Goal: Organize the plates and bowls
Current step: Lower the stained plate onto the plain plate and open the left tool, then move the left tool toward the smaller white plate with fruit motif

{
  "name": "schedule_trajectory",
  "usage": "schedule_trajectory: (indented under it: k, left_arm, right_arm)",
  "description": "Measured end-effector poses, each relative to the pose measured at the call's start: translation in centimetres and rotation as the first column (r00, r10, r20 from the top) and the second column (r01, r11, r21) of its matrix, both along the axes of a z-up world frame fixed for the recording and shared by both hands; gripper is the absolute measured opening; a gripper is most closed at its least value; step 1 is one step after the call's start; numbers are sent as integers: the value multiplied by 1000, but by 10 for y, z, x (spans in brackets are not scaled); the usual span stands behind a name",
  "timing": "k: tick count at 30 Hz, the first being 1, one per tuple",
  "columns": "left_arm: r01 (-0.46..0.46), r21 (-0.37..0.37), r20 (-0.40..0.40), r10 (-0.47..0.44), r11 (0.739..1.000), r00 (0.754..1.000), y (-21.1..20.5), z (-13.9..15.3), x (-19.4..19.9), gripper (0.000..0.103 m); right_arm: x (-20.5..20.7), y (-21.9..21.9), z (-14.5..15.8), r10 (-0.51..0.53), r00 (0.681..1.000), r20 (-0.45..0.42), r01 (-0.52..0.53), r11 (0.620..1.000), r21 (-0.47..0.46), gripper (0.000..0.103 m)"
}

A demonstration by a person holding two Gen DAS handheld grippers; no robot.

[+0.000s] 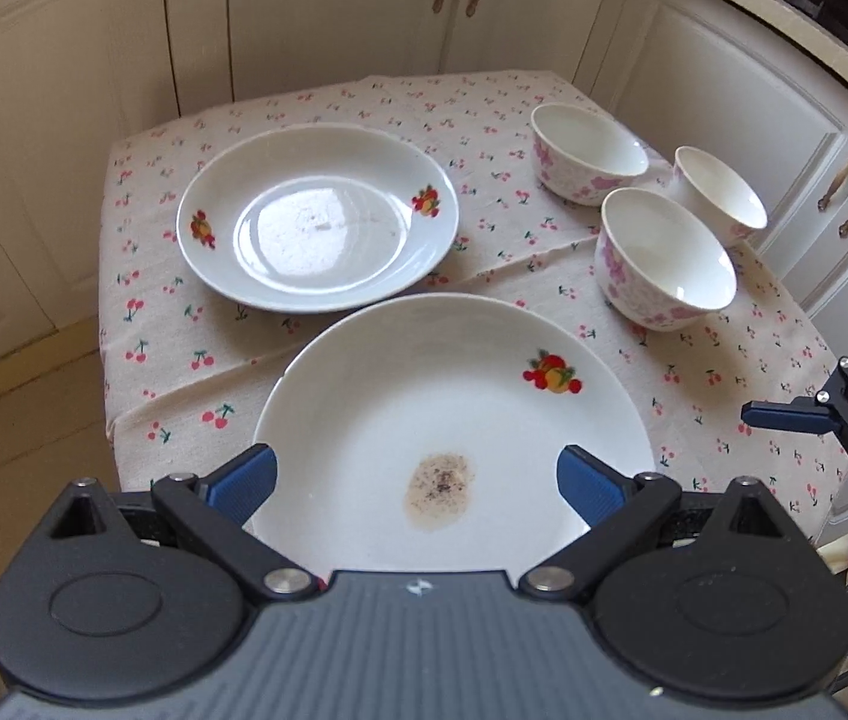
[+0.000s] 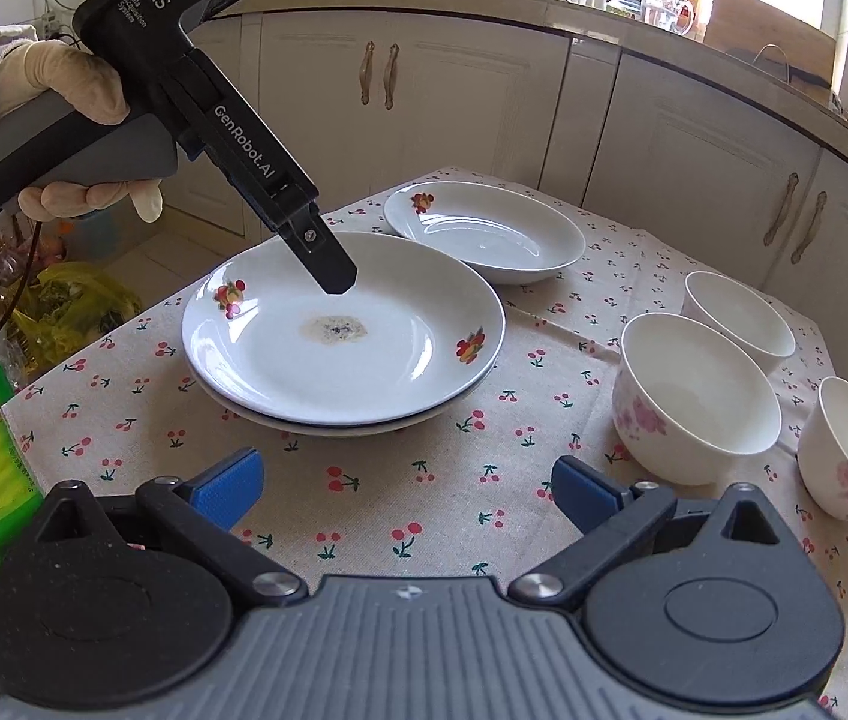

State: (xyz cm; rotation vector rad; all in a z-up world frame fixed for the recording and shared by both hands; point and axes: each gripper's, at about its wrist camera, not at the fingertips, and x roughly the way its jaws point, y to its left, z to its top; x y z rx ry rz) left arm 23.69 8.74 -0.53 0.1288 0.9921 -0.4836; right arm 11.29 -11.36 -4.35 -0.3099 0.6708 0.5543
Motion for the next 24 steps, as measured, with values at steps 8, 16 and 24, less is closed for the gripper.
schedule_trajectory:
  k: [8,16,24]
  left_arm:
    - [57,40,152,-62,998,986,-6,13,-19,100]
    - [26,74,130,-36,997,991,3,2,-10,101]
    - [-25,13,159,23,1000,987,19,5,25,101]
  right_arm:
    - [-1,-13,11,-32,999,36,31,999,33,103]
    - [8,-23,17,-34,998,60,32,999,39,103]
    - [39,-24,25,0,996,90,2,1000,-22,103]
